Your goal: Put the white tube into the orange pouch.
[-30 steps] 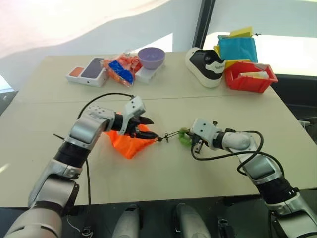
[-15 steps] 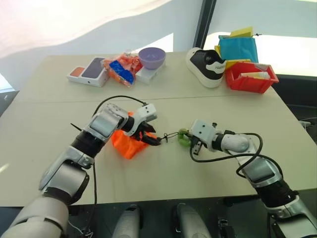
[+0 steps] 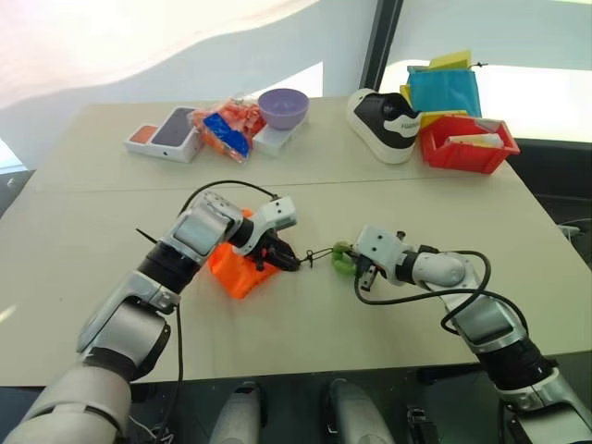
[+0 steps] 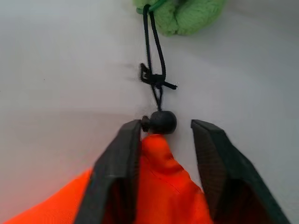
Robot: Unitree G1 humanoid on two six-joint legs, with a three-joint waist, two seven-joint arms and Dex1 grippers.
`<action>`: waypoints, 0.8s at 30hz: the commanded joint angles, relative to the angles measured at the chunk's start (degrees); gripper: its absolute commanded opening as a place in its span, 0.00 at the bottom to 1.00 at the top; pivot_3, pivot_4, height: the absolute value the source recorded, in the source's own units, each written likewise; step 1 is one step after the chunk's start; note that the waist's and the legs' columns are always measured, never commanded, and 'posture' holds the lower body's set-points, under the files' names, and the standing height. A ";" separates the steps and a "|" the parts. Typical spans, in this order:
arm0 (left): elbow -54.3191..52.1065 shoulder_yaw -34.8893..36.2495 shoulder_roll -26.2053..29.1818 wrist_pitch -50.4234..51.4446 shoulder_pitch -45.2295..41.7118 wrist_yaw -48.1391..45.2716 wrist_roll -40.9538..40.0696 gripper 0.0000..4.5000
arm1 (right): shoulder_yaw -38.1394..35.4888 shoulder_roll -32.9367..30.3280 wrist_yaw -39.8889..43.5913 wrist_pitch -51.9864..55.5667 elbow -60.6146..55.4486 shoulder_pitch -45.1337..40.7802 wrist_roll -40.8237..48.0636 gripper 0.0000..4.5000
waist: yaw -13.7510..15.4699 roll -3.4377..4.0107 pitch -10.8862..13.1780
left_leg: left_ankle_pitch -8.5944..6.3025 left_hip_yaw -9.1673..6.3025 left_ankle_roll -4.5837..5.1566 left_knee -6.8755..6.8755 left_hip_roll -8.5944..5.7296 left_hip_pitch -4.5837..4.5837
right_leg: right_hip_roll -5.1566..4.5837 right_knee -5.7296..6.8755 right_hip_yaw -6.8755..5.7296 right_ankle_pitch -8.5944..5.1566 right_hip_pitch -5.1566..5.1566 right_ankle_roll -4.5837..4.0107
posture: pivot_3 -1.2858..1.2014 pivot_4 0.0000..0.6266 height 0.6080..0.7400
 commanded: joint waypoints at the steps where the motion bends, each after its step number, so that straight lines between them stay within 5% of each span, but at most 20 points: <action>1: 0.66 -0.17 -0.03 -0.91 0.65 -0.25 0.73 0.02 | -1.77 0.25 -0.34 -0.22 -1.81 -0.93 -0.06 0.00 | 0.00 0.00 0.00 | 0.00 0.00 0.00 0.00 0.00 0.00 | 0.00 0.00 0.00 0.00 0.00 0.00 | 0.52 0.24 1.00; 15: 3.37 4.62 0.53 -2.95 0.58 -0.99 -0.74 0.01 | -4.58 0.45 0.05 0.36 -2.71 -1.27 1.99 0.00 | -0.03 0.00 0.00 | 0.00 0.00 0.00 0.02 0.00 0.02 | 0.00 0.05 0.00 0.00 0.02 0.00 | 0.52 0.24 1.00; 18: 2.73 5.10 0.94 -3.39 0.85 -1.56 -1.03 0.19 | -4.69 0.33 0.55 0.34 -3.06 -1.27 2.63 0.00 | -0.09 0.00 0.00 | 0.00 0.00 0.00 0.02 0.00 0.02 | 0.00 0.05 0.00 0.00 0.01 0.00 | 0.52 0.24 1.00; 21: 2.38 5.07 0.95 -4.05 1.09 -1.28 -0.72 0.50 | -4.57 0.19 0.61 0.39 -3.20 -1.19 2.78 0.00 | -0.07 0.00 0.00 | 0.00 0.00 0.00 0.01 0.00 0.02 | 0.00 0.05 0.00 0.00 0.01 0.00 | 0.52 0.24 1.00; 24: 2.21 5.57 0.39 -4.22 1.13 -1.11 -1.08 0.50 | -4.49 0.24 0.59 0.47 -3.28 -1.12 2.86 0.00 | -0.07 0.00 0.00 | 0.00 0.00 0.00 0.02 0.00 0.02 | 0.00 0.05 0.00 0.00 0.01 0.00 | 0.52 0.24 1.00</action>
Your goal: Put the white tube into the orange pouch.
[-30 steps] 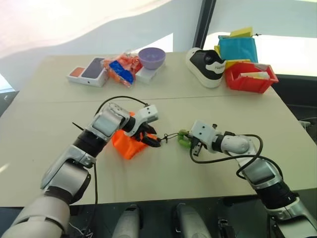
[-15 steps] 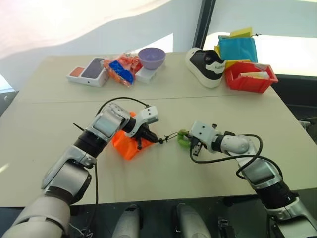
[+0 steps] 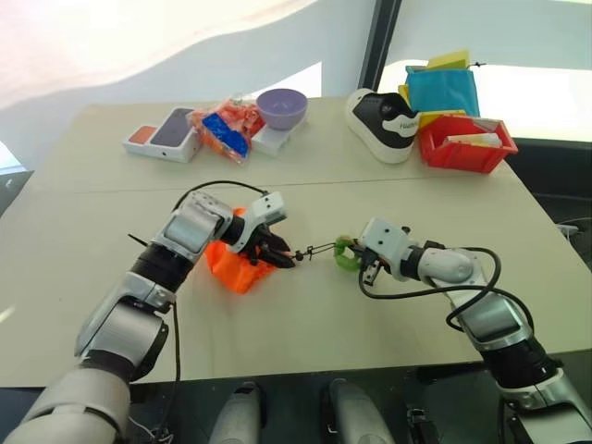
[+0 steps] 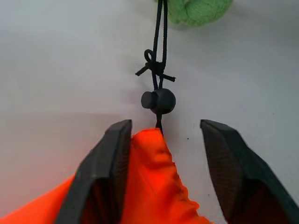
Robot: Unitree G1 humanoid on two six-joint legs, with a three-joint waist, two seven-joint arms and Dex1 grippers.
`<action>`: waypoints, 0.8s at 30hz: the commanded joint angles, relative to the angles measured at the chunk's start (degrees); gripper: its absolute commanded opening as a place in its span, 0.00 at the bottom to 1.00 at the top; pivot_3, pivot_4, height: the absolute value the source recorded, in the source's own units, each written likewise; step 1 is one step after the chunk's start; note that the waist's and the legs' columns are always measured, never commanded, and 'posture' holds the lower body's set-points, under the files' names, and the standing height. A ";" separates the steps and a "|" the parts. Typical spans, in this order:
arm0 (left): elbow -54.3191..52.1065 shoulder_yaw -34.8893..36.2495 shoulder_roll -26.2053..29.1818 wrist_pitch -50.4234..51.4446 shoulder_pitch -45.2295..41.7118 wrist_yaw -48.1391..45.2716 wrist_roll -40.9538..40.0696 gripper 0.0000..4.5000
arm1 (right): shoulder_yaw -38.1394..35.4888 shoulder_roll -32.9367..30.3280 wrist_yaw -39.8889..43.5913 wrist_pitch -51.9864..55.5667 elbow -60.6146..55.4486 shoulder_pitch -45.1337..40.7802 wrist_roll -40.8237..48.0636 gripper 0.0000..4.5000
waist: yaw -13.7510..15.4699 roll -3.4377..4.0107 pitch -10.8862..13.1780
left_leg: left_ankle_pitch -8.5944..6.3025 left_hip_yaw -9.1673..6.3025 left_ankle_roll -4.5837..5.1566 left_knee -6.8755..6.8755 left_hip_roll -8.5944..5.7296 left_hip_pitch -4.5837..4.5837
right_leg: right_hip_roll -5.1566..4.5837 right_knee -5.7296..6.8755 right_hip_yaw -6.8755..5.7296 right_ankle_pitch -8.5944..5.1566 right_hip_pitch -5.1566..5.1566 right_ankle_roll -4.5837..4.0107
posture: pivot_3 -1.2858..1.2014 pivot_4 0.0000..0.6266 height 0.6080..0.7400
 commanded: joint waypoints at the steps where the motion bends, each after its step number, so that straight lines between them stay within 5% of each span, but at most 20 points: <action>1: -1.44 1.58 -0.17 -1.06 0.13 0.37 -0.45 0.50 | -1.85 0.11 0.07 -0.26 -2.34 -0.99 0.66 0.00 | 0.00 0.00 0.00 | 0.00 0.00 0.00 0.00 0.00 0.00 | 0.00 0.00 0.00 0.00 0.00 0.00 | 0.52 0.24 1.00; 8: -4.99 1.97 -0.98 -14.30 2.99 2.24 1.11 0.50 | -1.85 0.08 0.03 0.10 -2.67 -0.80 0.64 0.00 | 0.09 0.00 0.00 | 0.00 0.00 0.00 0.00 0.00 -0.01 | -0.01 0.00 0.00 0.00 0.00 0.00 | 0.52 0.24 1.00; 24: -13.45 0.75 -0.21 -19.21 10.92 10.79 7.49 0.50 | -1.29 0.67 0.06 0.24 -2.75 -1.04 0.35 0.00 | 0.14 0.00 0.00 | 0.00 0.00 0.00 0.01 0.00 0.00 | -0.01 0.01 0.02 0.00 0.01 0.00 | 0.52 0.24 1.00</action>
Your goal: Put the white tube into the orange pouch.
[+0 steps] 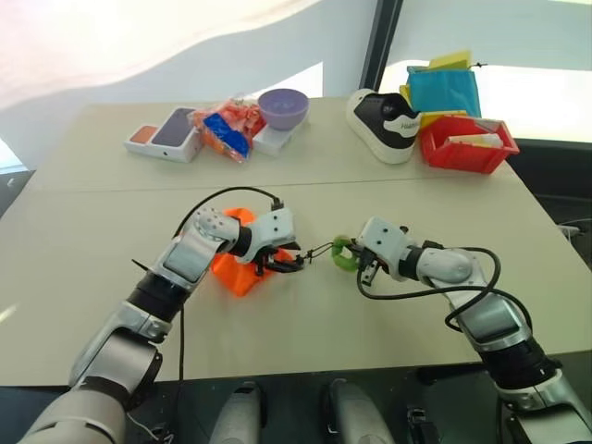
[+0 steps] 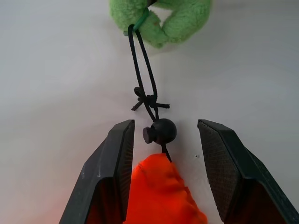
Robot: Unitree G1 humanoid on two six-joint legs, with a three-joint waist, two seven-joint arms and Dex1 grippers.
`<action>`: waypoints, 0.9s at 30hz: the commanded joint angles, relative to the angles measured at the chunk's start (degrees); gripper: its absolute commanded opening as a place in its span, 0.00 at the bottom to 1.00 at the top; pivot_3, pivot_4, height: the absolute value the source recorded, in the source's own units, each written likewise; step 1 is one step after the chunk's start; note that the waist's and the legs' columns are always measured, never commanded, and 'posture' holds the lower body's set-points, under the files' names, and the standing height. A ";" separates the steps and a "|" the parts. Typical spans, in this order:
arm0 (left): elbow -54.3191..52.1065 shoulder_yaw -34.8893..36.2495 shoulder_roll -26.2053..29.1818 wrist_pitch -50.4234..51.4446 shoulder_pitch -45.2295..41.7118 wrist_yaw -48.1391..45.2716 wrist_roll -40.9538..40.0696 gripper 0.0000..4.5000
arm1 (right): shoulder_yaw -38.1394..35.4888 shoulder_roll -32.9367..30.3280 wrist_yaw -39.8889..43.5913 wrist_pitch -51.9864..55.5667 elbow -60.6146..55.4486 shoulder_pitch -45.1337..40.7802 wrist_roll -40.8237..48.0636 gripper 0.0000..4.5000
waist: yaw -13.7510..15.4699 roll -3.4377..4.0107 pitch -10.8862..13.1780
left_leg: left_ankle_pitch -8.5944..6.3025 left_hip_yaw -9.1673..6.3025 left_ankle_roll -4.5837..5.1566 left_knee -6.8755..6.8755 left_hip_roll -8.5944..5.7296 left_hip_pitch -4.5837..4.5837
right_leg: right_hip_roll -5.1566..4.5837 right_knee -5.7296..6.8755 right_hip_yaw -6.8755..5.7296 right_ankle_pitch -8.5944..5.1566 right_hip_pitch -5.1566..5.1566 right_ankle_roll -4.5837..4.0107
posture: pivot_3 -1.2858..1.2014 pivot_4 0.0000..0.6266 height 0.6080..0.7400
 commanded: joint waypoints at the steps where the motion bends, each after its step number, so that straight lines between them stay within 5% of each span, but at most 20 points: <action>1: -1.93 -0.07 -0.33 0.32 1.15 1.63 1.10 0.50 | -1.26 0.15 0.06 -0.39 -1.50 -1.14 0.34 0.00 | 0.02 0.00 0.00 | 0.00 0.00 0.00 0.01 0.00 0.00 | 0.00 0.00 0.00 0.00 0.00 0.00 | 0.52 0.24 1.00; 7: -3.92 -0.97 0.77 1.47 2.30 0.43 1.84 0.50 | -1.15 0.05 0.21 -0.49 -1.38 -1.28 0.16 0.00 | 0.00 0.01 -0.01 | 0.00 0.00 0.00 0.00 0.00 0.01 | 0.00 0.01 0.00 0.00 0.01 0.00 | 0.52 0.24 1.00; 10: -4.15 -0.88 1.18 1.81 2.34 -0.41 1.48 0.32 | -1.14 0.00 0.19 -0.45 -1.29 -1.33 -0.01 0.00 | -0.01 0.01 -0.01 | 0.00 0.00 0.00 0.01 0.00 0.02 | 0.00 0.02 0.00 0.00 0.01 0.00 | 0.52 0.24 1.00; 13: -3.82 -0.34 1.40 1.62 2.22 -0.74 1.20 0.01 | -1.25 -0.04 0.10 -0.39 -1.36 -1.28 -0.07 0.00 | -0.01 0.01 -0.01 | 0.00 0.00 0.00 0.00 0.00 0.02 | 0.00 0.03 -0.01 0.00 0.01 0.00 | 0.52 0.24 1.00; 23: 0.43 5.93 -0.44 8.06 -1.53 -0.16 -4.18 0.01 | -1.50 0.15 -0.37 -0.28 -1.03 -1.51 -0.21 0.00 | -0.02 0.01 -0.01 | 0.00 0.00 0.00 0.03 0.00 0.02 | 0.00 0.04 -0.01 0.00 0.03 0.00 | 0.52 0.24 1.00; 27: 2.85 9.27 -0.49 10.63 -3.61 -0.53 -7.36 0.31 | -1.50 0.22 -0.50 -0.22 -1.04 -1.49 -0.14 0.00 | -0.11 0.01 0.00 | 0.00 0.00 0.00 0.02 0.00 0.02 | 0.01 0.04 -0.01 0.00 0.02 0.00 | 0.52 0.24 1.00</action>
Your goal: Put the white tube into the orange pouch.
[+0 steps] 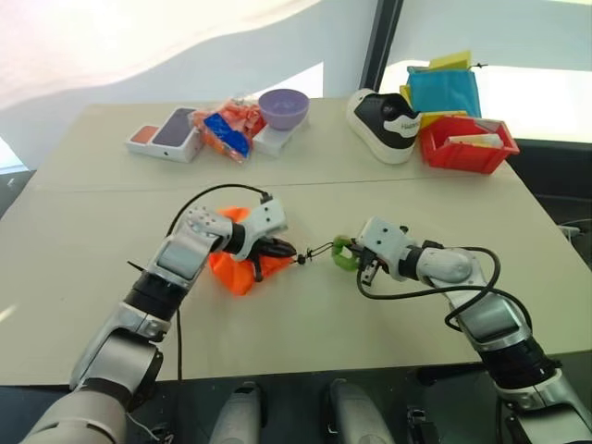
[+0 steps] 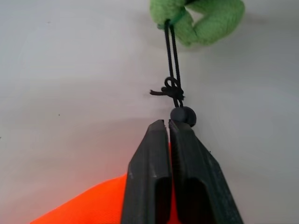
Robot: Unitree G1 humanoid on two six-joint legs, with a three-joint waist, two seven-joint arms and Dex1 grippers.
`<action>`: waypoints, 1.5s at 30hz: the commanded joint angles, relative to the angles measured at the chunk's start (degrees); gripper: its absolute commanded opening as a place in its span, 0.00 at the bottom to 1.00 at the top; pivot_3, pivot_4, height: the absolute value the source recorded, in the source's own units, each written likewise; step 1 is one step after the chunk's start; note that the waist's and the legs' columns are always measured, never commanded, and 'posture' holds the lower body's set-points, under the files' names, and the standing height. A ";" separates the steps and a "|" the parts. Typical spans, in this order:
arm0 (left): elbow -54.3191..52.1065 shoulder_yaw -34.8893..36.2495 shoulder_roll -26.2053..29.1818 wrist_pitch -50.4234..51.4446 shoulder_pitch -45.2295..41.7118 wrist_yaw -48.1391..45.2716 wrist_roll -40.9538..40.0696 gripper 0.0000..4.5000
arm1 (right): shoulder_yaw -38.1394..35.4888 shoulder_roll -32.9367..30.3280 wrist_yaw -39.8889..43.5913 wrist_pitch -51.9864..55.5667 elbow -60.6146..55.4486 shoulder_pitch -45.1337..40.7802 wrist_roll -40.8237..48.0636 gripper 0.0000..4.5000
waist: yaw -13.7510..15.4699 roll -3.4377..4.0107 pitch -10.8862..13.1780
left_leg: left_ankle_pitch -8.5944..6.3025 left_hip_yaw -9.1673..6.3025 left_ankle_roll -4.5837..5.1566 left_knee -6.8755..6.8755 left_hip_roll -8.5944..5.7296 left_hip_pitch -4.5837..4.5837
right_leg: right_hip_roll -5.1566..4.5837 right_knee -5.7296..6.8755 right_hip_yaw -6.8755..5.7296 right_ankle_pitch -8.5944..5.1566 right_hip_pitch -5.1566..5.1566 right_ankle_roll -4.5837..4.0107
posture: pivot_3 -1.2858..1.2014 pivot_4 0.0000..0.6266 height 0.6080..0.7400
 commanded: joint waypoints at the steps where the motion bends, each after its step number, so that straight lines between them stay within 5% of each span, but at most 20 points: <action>1: 1.06 3.59 0.34 0.85 -2.87 0.23 -2.34 0.40 | -1.51 0.19 -0.50 -0.20 -1.16 -1.34 0.01 0.00 | -0.03 0.00 0.00 | 0.00 0.00 0.00 0.00 0.00 0.00 | 0.00 0.00 0.00 0.00 -0.01 0.00 | 0.52 0.24 1.00; 3: 1.69 3.60 0.50 0.45 -3.37 0.25 -2.29 0.63 | -1.55 0.23 -0.57 -0.17 -1.17 -1.30 0.09 0.00 | -0.03 0.00 0.00 | 0.00 0.00 0.00 -0.01 0.00 0.00 | 0.00 0.00 0.00 0.00 -0.01 0.00 | 0.52 0.24 1.00; 14: -7.86 -0.58 2.48 -15.41 3.12 -0.77 2.16 0.63 | -3.04 1.13 -0.81 1.22 -2.33 -0.41 2.04 0.00 | 0.01 0.00 0.00 | 0.00 0.00 0.00 -0.02 0.01 0.00 | -0.01 0.00 0.02 0.00 -0.01 -0.01 | 0.52 0.24 1.00; 25: -10.52 7.23 4.60 -22.31 9.82 4.17 -1.20 0.63 | -13.02 5.81 0.65 14.20 -9.59 0.31 19.29 0.00 | 0.27 0.01 0.00 | 0.00 -0.02 0.00 0.00 0.02 0.00 | 0.00 0.02 0.03 0.01 -0.01 -0.01 | 0.52 0.24 1.00; 32: -11.83 9.53 3.78 -22.69 12.29 5.30 -4.16 0.63 | -13.40 5.10 0.45 16.86 -11.37 1.45 23.45 0.00 | 0.07 0.01 0.00 | 0.00 -0.01 0.00 -0.02 0.02 0.01 | 0.00 0.02 0.03 0.00 -0.01 -0.01 | 0.52 0.24 1.00; 45: -24.21 3.56 2.72 -18.96 20.73 15.71 5.92 0.63 | -14.86 4.61 -2.09 19.26 -11.72 1.35 27.95 0.00 | 0.12 0.01 0.00 | 0.00 -0.01 0.00 -0.02 0.03 0.02 | 0.01 0.03 0.04 0.01 -0.01 -0.02 | 0.52 0.24 1.00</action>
